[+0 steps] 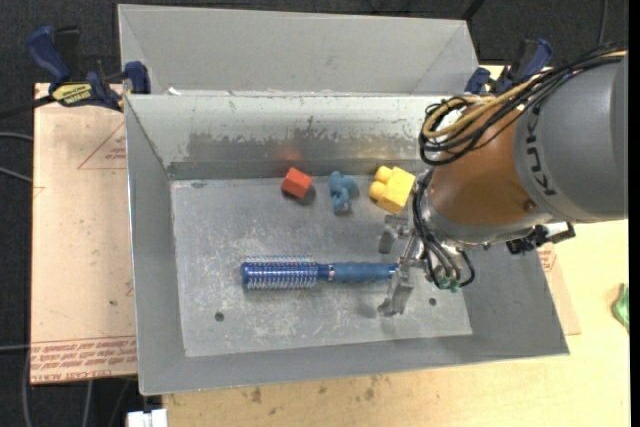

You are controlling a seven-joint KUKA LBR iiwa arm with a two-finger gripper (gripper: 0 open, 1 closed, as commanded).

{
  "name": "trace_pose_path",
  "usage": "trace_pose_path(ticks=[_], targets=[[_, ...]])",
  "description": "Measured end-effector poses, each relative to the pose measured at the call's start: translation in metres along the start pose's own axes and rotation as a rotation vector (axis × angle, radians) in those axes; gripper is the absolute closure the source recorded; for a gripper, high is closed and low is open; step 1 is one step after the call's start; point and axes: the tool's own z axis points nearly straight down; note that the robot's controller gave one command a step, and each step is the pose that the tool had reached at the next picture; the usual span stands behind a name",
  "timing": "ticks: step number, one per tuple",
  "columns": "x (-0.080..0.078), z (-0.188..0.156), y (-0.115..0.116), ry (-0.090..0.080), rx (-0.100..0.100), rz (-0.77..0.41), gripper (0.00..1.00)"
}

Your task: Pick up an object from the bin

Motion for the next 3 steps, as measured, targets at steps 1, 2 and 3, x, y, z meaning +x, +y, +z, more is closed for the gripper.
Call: trace_pose_path(ticks=[1, 2, 3], targets=[[0.002, 0.031, 0.053, 0.002, -0.003, 0.006, 0.00], [0.001, 0.029, 0.049, -0.001, -0.001, 0.010, 1.00], [0.042, -0.077, 0.045, -0.005, -0.002, -0.016, 1.00]])
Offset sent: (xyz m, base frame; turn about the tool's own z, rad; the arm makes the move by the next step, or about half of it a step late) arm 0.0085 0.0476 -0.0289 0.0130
